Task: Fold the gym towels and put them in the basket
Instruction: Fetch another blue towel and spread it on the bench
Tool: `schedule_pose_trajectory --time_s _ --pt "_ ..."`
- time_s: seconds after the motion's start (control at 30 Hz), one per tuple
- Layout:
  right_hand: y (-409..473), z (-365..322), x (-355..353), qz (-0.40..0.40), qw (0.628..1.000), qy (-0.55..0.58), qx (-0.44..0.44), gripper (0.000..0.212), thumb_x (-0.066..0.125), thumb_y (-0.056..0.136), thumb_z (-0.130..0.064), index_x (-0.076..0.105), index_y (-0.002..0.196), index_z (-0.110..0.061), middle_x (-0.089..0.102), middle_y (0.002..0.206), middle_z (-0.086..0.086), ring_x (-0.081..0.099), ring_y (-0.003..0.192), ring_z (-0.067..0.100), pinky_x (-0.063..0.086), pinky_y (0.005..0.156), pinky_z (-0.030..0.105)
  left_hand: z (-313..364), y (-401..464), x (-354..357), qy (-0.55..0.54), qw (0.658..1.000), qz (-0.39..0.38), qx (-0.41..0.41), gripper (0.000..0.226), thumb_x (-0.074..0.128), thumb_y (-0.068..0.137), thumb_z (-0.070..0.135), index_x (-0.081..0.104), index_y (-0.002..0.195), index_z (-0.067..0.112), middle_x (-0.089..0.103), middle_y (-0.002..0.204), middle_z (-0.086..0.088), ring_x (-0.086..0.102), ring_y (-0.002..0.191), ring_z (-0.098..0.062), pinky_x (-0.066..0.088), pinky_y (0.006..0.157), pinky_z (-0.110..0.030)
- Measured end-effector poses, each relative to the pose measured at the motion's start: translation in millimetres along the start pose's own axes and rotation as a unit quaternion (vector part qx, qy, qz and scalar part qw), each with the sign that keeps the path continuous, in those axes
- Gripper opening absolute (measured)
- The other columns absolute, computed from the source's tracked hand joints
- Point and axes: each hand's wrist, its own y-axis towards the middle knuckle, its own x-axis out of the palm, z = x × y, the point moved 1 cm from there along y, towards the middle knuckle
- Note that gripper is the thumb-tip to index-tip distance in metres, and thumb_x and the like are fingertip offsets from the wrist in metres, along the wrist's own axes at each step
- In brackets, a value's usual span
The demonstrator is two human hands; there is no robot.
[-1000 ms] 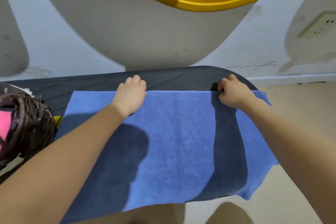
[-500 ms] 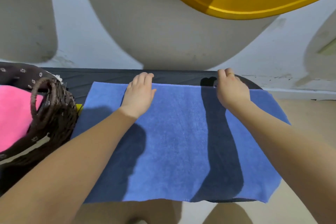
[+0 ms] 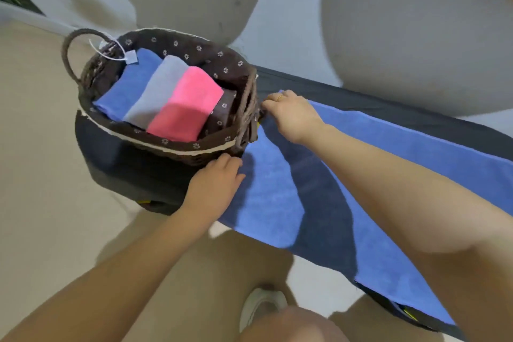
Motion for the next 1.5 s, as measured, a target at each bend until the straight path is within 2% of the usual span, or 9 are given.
schedule_pose_trajectory --time_s 0.2,0.37,0.5,0.63,0.77,0.93,1.17,1.27,1.5 --pt "11.1 -11.8 10.6 -0.06 0.993 -0.098 -0.013 0.034 0.042 0.089 -0.001 0.046 0.122 -0.009 0.049 0.123 0.011 0.043 0.116 0.03 0.037 0.085 0.034 -12.2 -18.5 11.4 0.026 0.996 -0.016 -0.087 0.045 0.09 0.043 0.035 0.058 0.062 0.009 0.055 0.061 -0.006 0.056 0.049 -0.023 0.039 0.036 -0.021" --pt "10.2 -3.5 -1.4 -0.094 0.983 -0.154 -0.019 0.033 0.044 0.089 -0.001 0.052 0.119 -0.011 0.053 0.111 0.007 0.053 0.104 0.029 0.036 0.061 0.03 -3.2 -16.0 0.1 0.017 0.989 -0.019 -0.148 0.038 0.069 0.077 0.039 0.057 0.092 0.007 0.054 0.097 -0.011 0.055 0.089 -0.031 0.044 0.067 -0.037" --pt "-1.4 17.0 -14.4 -0.063 0.982 -0.177 0.019 0.023 0.046 0.088 -0.004 0.058 0.107 -0.01 0.04 0.079 0.003 0.043 0.065 0.027 0.016 0.046 0.024 -3.2 -19.6 1.9 0.041 0.995 -0.023 -0.083 0.047 0.089 0.045 0.037 0.061 0.069 0.01 0.057 0.073 -0.009 0.057 0.058 -0.027 0.043 0.045 -0.029" --pt "-17.1 35.1 -22.7 -0.013 0.986 -0.16 0.051 0.019 0.042 0.093 -0.015 0.05 0.109 -0.007 0.055 0.093 0.013 0.047 0.071 0.031 0.017 0.047 0.024 -1.0 -16.6 -0.7 -0.045 0.992 -0.01 -0.114 0.031 0.064 0.083 0.03 0.057 0.102 0.006 0.048 0.111 -0.011 0.048 0.101 -0.031 0.041 0.08 -0.037" --pt "-29.1 46.4 -27.3 -0.002 0.983 -0.155 0.094 0.021 0.043 0.089 -0.005 0.044 0.111 -0.004 0.062 0.099 0.017 0.049 0.069 0.034 0.016 0.046 0.024 7.9 -19.9 -8.3 -0.139 0.986 -0.018 -0.09 0.014 0.051 0.091 0.023 0.051 0.093 0.009 0.051 0.1 -0.008 0.05 0.097 -0.029 0.04 0.077 -0.039" --pt "-40.2 59.3 -35.0 -0.034 0.98 -0.097 0.173 0.023 0.043 0.094 -0.01 0.045 0.116 -0.006 0.058 0.109 0.017 0.057 0.09 0.036 0.035 0.062 0.032 19.7 -24.5 -25.9 -0.218 0.973 -0.011 -0.073 0.015 0.05 0.093 0.024 0.038 0.088 0.017 0.052 0.07 -0.005 0.054 0.071 -0.032 0.041 0.062 -0.044" --pt "-40.3 51.7 -10.7 -0.032 0.943 0.241 0.228 0.04 0.035 0.096 -0.028 0.037 0.134 -0.016 0.051 0.128 0.018 0.051 0.11 0.034 0.042 0.086 0.038 31.5 -24.3 -39.4 -0.24 0.97 -0.01 -0.043 0.011 0.054 0.09 0.024 0.043 0.088 0.019 0.059 0.074 -0.006 0.054 0.069 -0.027 0.044 0.063 -0.041" --pt "-27.2 42.0 3.6 -0.044 0.949 0.25 0.189 0.042 0.035 0.097 -0.029 0.037 0.139 -0.024 0.048 0.13 0.019 0.044 0.123 0.031 0.036 0.099 0.037 34.3 -24.9 -38.5 -0.231 0.972 -0.021 -0.027 0.01 0.054 0.09 0.023 0.045 0.088 0.018 0.06 0.074 -0.007 0.055 0.07 -0.028 0.043 0.061 -0.04" --pt "-6.9 39.0 18.4 0.007 0.905 0.302 0.299 0.022 0.041 0.09 -0.001 0.057 0.076 0.003 0.05 0.079 0.016 0.046 0.081 0.025 0.034 0.059 0.025 30.1 -24.0 -38.9 -0.258 0.966 0.01 -0.01 0.016 0.056 0.09 0.031 0.045 0.083 0.021 0.049 0.059 -0.001 0.047 0.06 -0.023 0.036 0.057 -0.035"
